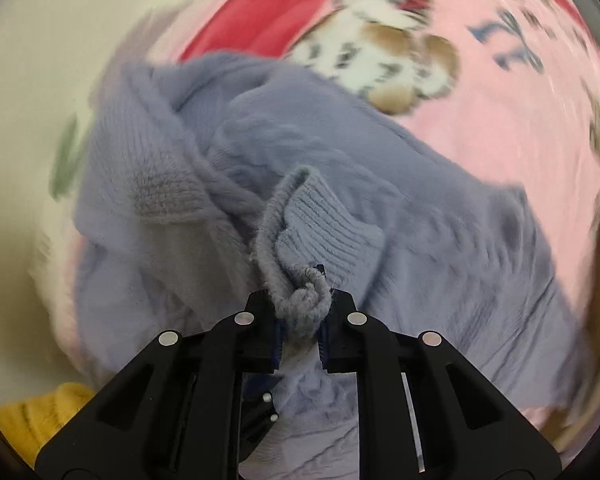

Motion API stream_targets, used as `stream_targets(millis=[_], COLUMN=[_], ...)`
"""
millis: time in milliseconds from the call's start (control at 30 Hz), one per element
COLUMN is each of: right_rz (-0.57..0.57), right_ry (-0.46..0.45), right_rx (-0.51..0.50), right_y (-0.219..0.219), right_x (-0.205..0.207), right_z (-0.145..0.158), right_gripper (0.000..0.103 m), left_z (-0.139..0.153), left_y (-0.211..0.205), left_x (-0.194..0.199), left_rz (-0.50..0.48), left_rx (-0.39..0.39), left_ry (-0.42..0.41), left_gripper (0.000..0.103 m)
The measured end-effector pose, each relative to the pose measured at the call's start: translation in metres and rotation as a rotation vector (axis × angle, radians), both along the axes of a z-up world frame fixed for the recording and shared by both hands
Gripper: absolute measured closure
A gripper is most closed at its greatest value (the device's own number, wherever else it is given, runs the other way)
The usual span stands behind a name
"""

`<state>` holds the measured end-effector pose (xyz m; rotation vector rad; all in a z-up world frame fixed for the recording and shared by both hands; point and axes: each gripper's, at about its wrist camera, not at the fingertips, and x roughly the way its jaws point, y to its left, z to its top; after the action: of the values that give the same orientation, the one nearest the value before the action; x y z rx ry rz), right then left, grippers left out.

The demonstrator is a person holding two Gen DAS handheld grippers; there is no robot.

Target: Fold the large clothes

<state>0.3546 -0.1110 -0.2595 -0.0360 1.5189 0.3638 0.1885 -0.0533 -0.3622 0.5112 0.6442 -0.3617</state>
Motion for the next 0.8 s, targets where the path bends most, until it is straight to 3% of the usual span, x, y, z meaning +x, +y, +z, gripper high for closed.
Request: stream_targets(millis=[133, 233, 367, 533, 633, 733, 800], right_rz=[-0.187, -0.297, -0.375, -0.465, -0.478, -0.457, -0.445], right_ry=[-0.029, -0.032, -0.098, -0.132, -0.154, -0.207, -0.251], right_rx=[0.162, 0.203, 0.247, 0.312, 0.316, 0.316, 0.318], right_y=[-0.072, -0.108, -0.129, -0.135, -0.134, -0.127, -0.122], right_x=[-0.021, -0.044, -0.076, -0.091, -0.095, -0.095, -0.095], right_z=[-0.010, -0.032, -0.058, -0.074, -0.072, -0.057, -0.043], right_gripper=[0.090, 0.090, 0.090, 0.088, 0.088, 0.088, 0.088], left_z=[0.011, 0.023, 0.034, 0.028, 0.018, 0.015, 0.015], left_y=[0.014, 0.028, 0.059, 0.120, 0.156, 0.176, 0.181], left_x=[-0.002, -0.012, -0.021, -0.014, -0.004, 0.003, 0.003], left_rz=[-0.053, -0.122, -0.156, -0.080, 0.025, 0.072, 0.092], left_rx=[-0.058, -0.070, 0.010, 0.166, 0.266, 0.272, 0.244], left_ry=[0.002, -0.011, -0.032, -0.004, 0.042, 0.090, 0.119], left_gripper=[0.087, 0.084, 0.084, 0.083, 0.083, 0.083, 0.076])
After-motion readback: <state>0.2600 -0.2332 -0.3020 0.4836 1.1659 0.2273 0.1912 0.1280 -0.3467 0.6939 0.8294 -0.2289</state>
